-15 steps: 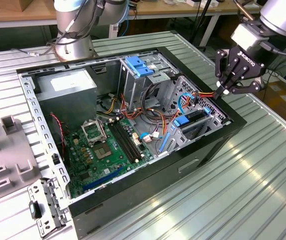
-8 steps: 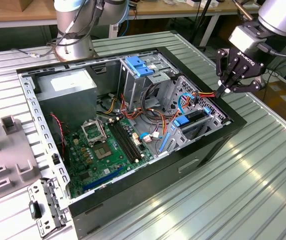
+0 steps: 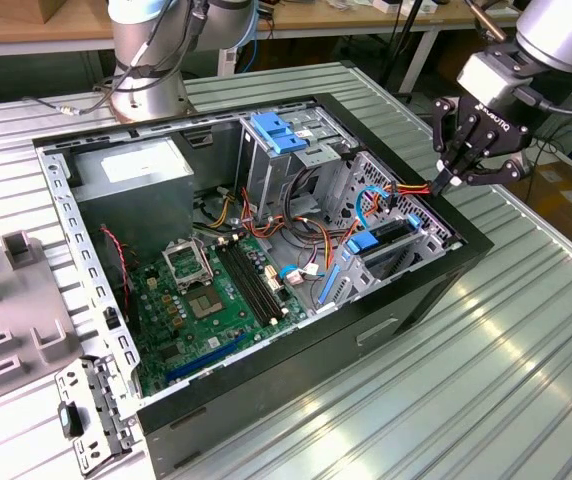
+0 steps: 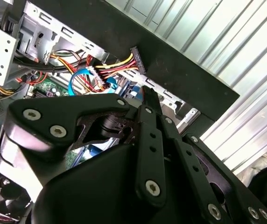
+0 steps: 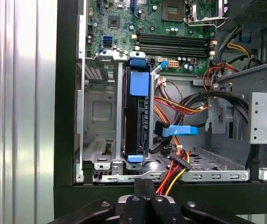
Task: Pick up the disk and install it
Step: 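Insert the first disk wire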
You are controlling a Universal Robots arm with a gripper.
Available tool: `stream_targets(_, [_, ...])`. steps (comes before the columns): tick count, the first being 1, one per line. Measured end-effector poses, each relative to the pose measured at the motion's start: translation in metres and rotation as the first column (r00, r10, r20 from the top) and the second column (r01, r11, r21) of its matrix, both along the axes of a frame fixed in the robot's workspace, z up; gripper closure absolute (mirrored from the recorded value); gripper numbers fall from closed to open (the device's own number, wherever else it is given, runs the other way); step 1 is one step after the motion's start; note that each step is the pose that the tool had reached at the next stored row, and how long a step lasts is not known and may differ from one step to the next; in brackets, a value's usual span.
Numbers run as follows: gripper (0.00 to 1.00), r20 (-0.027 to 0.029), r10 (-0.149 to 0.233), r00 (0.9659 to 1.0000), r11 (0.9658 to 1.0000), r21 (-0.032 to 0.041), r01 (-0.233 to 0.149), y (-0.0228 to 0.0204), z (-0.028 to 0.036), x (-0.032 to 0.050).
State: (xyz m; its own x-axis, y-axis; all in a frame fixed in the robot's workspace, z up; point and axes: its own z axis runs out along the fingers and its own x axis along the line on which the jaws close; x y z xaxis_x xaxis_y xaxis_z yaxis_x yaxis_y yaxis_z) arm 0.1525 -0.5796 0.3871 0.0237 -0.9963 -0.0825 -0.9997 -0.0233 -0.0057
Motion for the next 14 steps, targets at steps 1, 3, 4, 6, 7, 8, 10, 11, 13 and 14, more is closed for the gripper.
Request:
stream_targets(1, [0.89,0.0043,0.014,0.9999,0.9999,-0.0001,-0.014,0.0000,0.0000,0.0000])
stream_targets(3, [0.89,0.0093,0.033,0.9994,0.9994,-0.0002,-0.033,0.0000,0.0000,0.0000])
stream_targets(4, [0.89,0.0109,0.039,0.9992,0.9992,-0.0003,-0.039,0.0000,0.0000,0.0000])
stream_targets(6, [0.89,0.0158,0.058,0.9982,0.9983,-0.0004,-0.058,0.0000,0.0000,0.0000])
stream_targets(7, [0.89,0.0177,0.065,0.9977,0.9979,-0.0005,-0.065,0.0000,0.0000,0.0000])
stream_targets(8, [0.89,0.0203,0.075,0.9969,0.9972,-0.0008,-0.075,0.0000,0.0000,0.0000])
stream_targets(10, [0.89,0.0263,0.098,0.9948,0.9952,-0.0013,-0.098,0.0000,0.0000,0.0000])
stream_targets(11, [0.89,0.0295,0.110,0.9935,0.9939,-0.0017,-0.110,0.0000,0.0001,0.0000])
stream_targets(13, [0.89,0.0349,0.131,0.9908,0.9914,-0.0023,-0.131,0.0000,0.0000,0.0000])
stream_targets(14, [0.89,0.0383,0.146,0.9885,0.9892,-0.0027,-0.146,0.0000,0.0000,0.0000])
